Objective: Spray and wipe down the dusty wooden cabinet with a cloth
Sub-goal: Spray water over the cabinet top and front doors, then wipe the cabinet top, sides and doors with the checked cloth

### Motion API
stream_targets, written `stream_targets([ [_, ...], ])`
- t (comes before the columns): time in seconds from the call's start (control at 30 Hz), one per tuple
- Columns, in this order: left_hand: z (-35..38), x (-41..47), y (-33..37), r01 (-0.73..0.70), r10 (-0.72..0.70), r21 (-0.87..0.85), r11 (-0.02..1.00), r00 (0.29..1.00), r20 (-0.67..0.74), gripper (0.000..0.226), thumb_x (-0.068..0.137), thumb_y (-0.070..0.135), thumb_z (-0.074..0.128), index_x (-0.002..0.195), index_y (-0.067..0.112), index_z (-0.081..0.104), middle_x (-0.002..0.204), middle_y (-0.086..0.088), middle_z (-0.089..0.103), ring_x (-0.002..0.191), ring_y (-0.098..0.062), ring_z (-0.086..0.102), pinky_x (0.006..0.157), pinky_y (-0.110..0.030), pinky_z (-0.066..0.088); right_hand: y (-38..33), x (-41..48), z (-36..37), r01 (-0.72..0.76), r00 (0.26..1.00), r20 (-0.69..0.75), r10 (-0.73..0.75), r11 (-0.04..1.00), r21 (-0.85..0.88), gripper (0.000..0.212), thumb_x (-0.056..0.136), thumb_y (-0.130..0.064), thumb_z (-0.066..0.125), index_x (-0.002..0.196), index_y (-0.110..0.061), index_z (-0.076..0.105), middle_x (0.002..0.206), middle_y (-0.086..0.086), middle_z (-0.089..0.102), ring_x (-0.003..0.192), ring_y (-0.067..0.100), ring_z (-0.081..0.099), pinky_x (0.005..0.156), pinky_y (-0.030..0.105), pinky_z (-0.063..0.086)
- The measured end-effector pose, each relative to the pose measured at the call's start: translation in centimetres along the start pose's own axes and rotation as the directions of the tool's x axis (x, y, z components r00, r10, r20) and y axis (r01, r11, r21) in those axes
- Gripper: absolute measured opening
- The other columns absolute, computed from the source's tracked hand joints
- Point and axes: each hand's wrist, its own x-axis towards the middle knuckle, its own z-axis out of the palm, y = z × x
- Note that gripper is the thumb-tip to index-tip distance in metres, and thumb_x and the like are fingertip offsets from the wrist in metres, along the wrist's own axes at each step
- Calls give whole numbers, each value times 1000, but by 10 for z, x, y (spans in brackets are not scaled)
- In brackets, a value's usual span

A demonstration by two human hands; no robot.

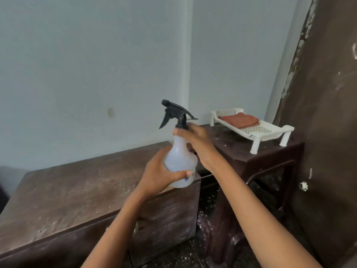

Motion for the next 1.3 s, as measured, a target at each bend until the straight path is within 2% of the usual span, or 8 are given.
stream_targets([
  [0.1, -6, 48, 40, 13, -12, -18, 1000, 998, 62, 73, 49, 52, 79, 113, 41, 47, 103, 25, 55, 96, 4, 53, 75, -15, 44, -30, 22, -36, -17, 998, 63, 25, 993, -120, 25, 79, -16, 74, 103, -13, 66, 99, 7, 71, 93, 19, 67, 84, 33, 52],
  [0.23, -1, 106, 93, -4, 3, 4, 1000, 984, 176, 68, 56, 32, 86, 113, 35, 49, 104, 21, 55, 93, 6, 52, 73, -12, 39, -80, 48, -81, -44, 999, -29, 41, 990, -132, 25, 77, -6, 74, 97, -18, 66, 90, -3, 71, 83, 4, 67, 73, 17, 52],
  [0.33, 16, 148, 121, 15, -21, 24, 1000, 967, 254, 85, 48, 49, 82, 123, 29, 48, 120, 8, 55, 106, -8, 53, 88, -26, 46, -112, 69, -118, -115, 989, -107, 99, 981, -155, 26, 73, -5, 76, 94, -20, 69, 91, -3, 73, 88, 10, 69, 79, 24, 54],
  [0.4, 29, 176, 137, 27, -40, 46, 999, 947, 318, 92, 48, 52, 79, 130, 30, 44, 127, 4, 51, 114, -13, 50, 96, -36, 45, -131, 83, -142, -159, 978, -164, 130, 972, -174, 26, 73, -2, 76, 87, -22, 69, 83, -9, 73, 81, 4, 69, 71, 19, 53],
  [0.57, 49, 228, 168, 20, -73, 141, 990, 921, 382, 65, 72, 32, 74, 130, 23, 48, 135, -2, 51, 124, -18, 46, 105, -33, 37, -138, 105, -199, -341, 868, -435, 238, 924, -176, 37, 70, 1, 77, 104, -9, 69, 102, 7, 71, 96, 19, 67, 87, 35, 52],
  [0.83, 62, 254, 150, 66, -171, 253, 965, 891, 420, 35, 83, 18, 60, 118, 18, 61, 124, 0, 62, 112, -16, 57, 98, -34, 46, -100, 110, -233, -594, 708, -657, 259, 722, -356, 39, 74, -12, 78, 109, 1, 66, 111, 16, 67, 107, 33, 59, 76, 22, 31],
  [0.97, 85, 253, 131, 128, -244, 288, 949, 876, 415, 27, 86, 19, 51, 110, 21, 64, 113, 4, 67, 101, -15, 63, 90, -40, 52, -73, 111, -241, -605, 676, -686, 267, 732, -311, 44, 72, -8, 79, 110, 7, 62, 110, 21, 66, 108, 36, 60, 86, 30, 42],
  [1.3, 162, 280, 87, -83, -216, 617, 783, 893, 394, 32, 90, 25, 46, 118, 20, 60, 120, -3, 60, 108, -26, 56, 92, -41, 40, -34, 111, -249, -576, 730, -656, 194, 691, -436, 45, 75, -18, 78, 112, 3, 63, 111, 18, 67, 105, 32, 63, 86, 34, 46],
])
